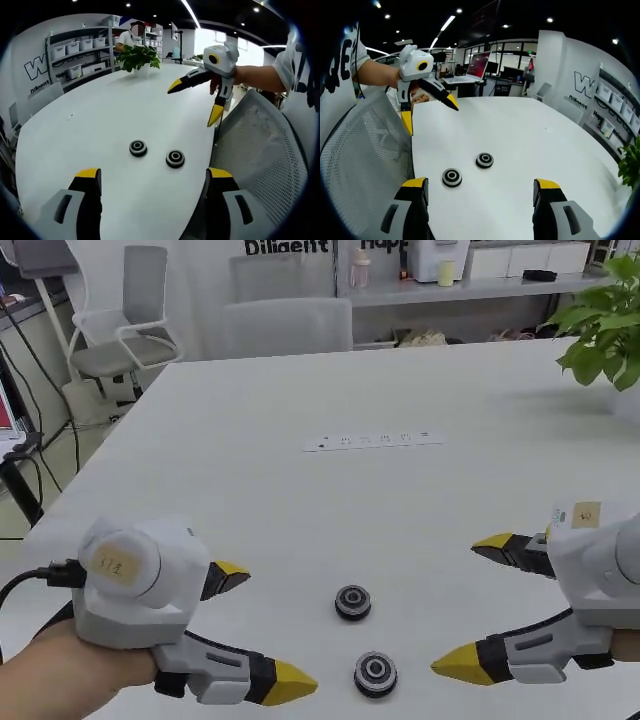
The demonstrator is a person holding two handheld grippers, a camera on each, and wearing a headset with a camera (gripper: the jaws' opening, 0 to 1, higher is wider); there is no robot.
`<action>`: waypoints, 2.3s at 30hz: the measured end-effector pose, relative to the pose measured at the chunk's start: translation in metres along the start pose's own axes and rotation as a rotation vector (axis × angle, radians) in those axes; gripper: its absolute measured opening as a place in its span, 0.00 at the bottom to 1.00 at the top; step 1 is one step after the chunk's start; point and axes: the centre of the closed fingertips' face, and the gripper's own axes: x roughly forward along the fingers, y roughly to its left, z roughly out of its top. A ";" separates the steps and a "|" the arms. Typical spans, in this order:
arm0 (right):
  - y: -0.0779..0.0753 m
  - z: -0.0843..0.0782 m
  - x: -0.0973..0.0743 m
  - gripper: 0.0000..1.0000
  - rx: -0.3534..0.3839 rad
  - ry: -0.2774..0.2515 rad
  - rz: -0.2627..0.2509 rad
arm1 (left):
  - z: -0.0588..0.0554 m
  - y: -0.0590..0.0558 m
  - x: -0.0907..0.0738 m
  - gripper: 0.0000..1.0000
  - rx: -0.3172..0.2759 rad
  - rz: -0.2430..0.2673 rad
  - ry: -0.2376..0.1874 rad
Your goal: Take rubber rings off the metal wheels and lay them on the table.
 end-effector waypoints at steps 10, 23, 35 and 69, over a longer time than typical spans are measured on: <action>0.002 -0.004 0.011 0.86 -0.014 0.005 0.027 | -0.002 0.002 0.010 0.83 0.010 -0.015 0.012; 0.004 -0.013 0.021 0.85 -0.041 0.022 0.061 | -0.006 0.003 0.021 0.80 0.023 -0.035 0.034; 0.007 -0.023 0.030 0.84 -0.027 0.024 0.096 | -0.012 0.001 0.031 0.77 0.038 -0.056 0.060; 0.015 -0.030 0.044 0.79 -0.042 0.022 0.152 | -0.018 -0.011 0.054 0.67 0.092 -0.126 0.092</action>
